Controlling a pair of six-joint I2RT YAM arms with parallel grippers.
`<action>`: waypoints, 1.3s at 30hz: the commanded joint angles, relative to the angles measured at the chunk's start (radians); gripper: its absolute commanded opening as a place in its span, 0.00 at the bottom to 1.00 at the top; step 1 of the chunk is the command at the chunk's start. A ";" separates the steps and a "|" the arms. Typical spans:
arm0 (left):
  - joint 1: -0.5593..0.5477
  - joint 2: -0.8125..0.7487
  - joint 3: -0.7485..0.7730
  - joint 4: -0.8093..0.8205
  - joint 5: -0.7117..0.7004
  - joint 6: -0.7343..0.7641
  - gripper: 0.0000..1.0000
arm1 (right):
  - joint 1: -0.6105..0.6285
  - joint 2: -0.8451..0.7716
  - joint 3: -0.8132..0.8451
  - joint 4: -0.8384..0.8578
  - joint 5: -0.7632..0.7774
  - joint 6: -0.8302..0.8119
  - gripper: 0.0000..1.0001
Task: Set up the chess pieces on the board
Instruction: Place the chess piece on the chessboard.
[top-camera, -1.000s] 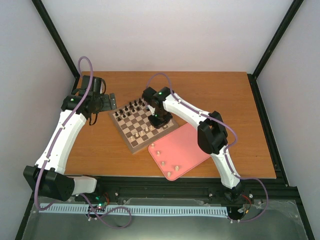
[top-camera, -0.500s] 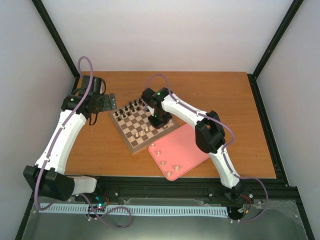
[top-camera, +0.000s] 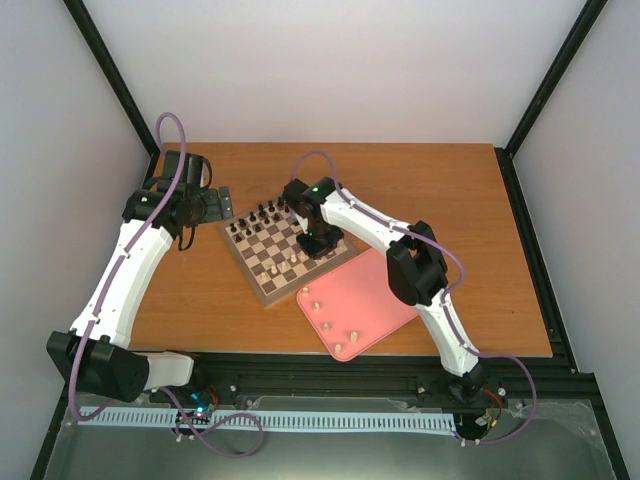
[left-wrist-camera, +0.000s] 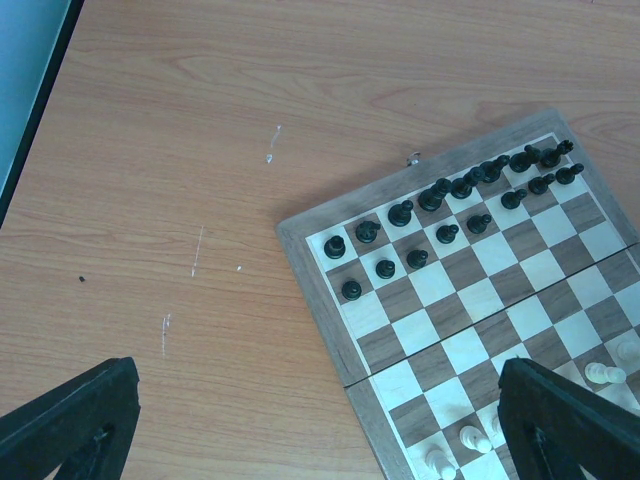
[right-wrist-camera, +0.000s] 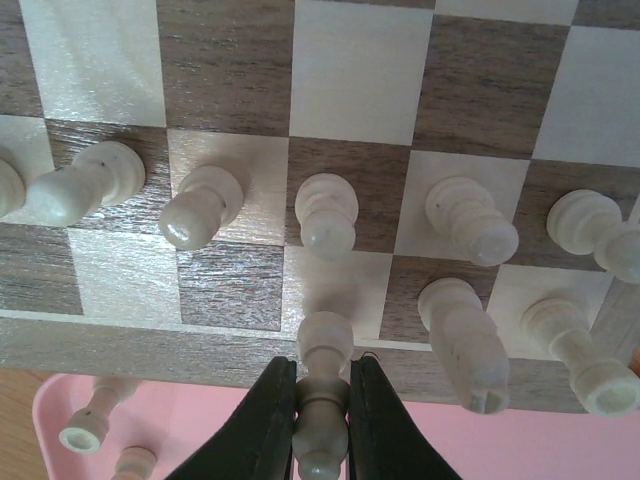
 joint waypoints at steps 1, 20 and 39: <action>0.006 0.002 0.011 0.007 -0.011 0.006 1.00 | -0.005 0.017 0.026 0.006 0.021 -0.005 0.07; 0.006 0.010 0.012 0.011 -0.007 0.008 1.00 | -0.005 0.022 0.024 0.021 0.026 -0.002 0.13; 0.006 0.018 0.016 0.012 -0.003 0.009 1.00 | -0.005 -0.040 0.025 0.039 -0.018 -0.007 0.27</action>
